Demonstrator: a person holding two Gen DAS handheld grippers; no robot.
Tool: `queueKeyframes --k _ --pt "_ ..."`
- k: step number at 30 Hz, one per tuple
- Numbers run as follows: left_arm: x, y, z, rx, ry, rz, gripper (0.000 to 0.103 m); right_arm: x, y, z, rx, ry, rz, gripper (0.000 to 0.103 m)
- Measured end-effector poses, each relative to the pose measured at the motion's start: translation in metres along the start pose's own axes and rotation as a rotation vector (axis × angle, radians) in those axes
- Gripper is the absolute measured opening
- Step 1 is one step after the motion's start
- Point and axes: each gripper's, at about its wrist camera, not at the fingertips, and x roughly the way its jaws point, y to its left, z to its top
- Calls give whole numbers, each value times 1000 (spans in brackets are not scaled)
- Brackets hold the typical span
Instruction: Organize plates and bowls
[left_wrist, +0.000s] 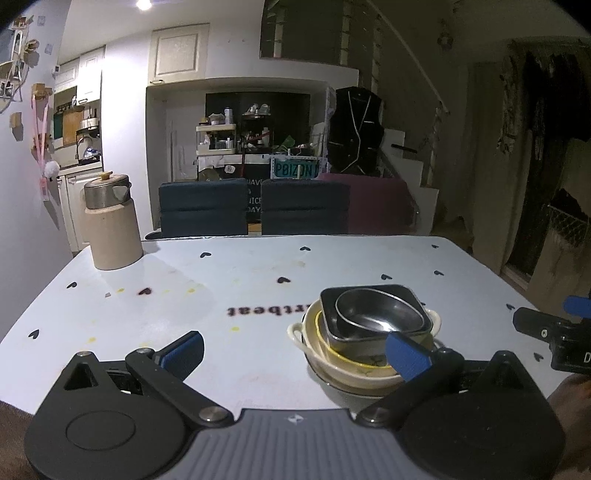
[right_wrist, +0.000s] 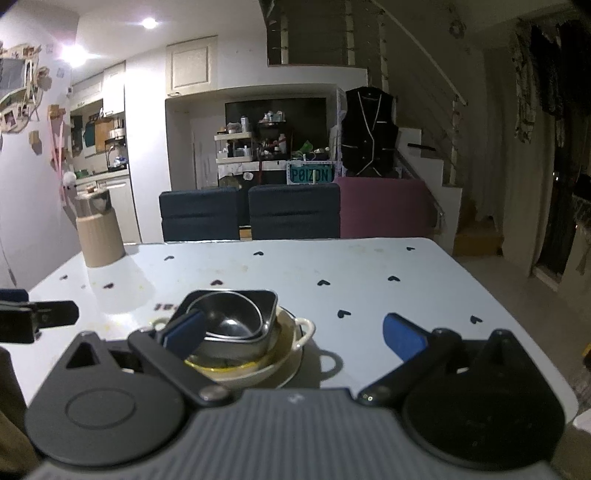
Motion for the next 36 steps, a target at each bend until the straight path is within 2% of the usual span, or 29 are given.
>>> queueKeyframes --k 15,36 --pt "5 3 -17 5 23 23 103 2 -5 -13 -17 10 -17 103" --pt "4 0 -20 19 18 19 103 2 1 -18 -33 3 -16 103"
